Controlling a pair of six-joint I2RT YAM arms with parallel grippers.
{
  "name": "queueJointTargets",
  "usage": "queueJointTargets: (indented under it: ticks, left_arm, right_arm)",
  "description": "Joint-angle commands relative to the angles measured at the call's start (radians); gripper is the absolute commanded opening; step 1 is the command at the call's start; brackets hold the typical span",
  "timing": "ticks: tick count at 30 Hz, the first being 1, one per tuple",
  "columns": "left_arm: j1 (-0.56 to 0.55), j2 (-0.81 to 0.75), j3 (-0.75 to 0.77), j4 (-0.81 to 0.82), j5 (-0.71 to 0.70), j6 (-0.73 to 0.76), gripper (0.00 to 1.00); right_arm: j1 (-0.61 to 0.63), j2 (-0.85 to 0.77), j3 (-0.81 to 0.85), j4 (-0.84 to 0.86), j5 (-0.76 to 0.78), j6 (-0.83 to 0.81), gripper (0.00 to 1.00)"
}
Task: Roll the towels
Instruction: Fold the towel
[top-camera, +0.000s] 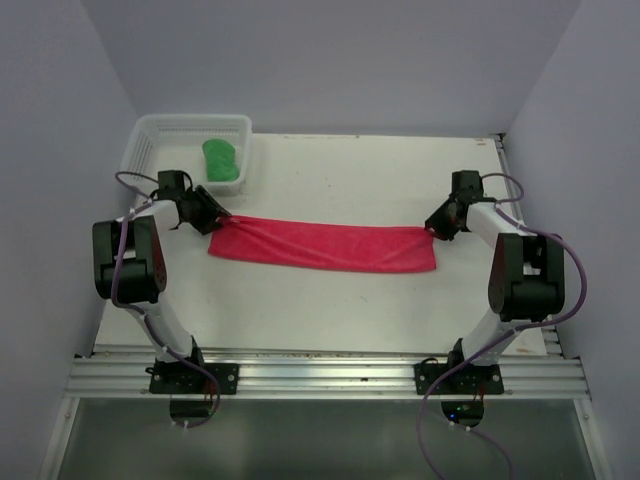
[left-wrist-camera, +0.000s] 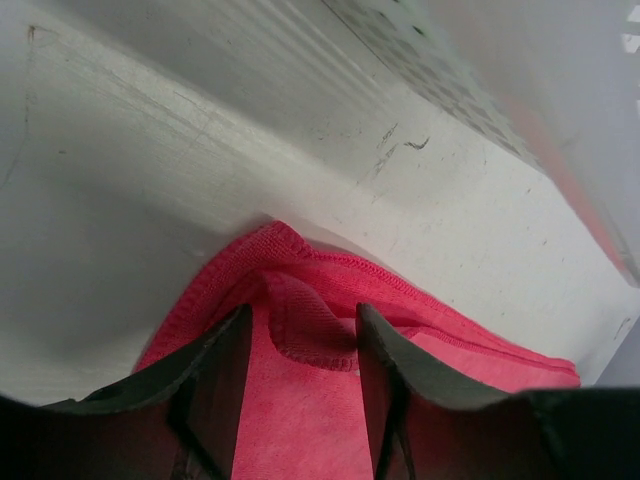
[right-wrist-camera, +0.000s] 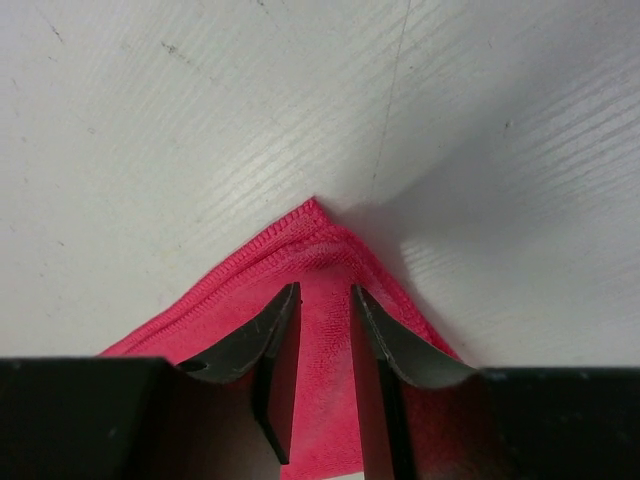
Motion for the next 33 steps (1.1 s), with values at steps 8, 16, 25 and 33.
queueJointTargets:
  ticks: [8,16,25,33]
  left_arm:
    - [0.001,-0.113,-0.066,0.053,0.009,0.03,0.7]
    - [0.002,-0.196,-0.128,0.044,0.005,0.057,0.86]
    - [0.002,-0.328,-0.221,0.022,-0.046,0.125,1.0]
    - [0.001,-0.483,-0.33,-0.03,-0.139,0.253,1.0]
  right_arm:
    - [0.021,-0.067,0.061,-0.004,-0.001,-0.039,0.35]
    - [0.051,-0.126,0.05,-0.022,0.013,-0.062,0.38]
    - [0.061,-0.201,0.004,-0.022,0.008,-0.098,0.38]
    - [0.068,-0.277,-0.109,0.025,-0.004,-0.109,0.25]
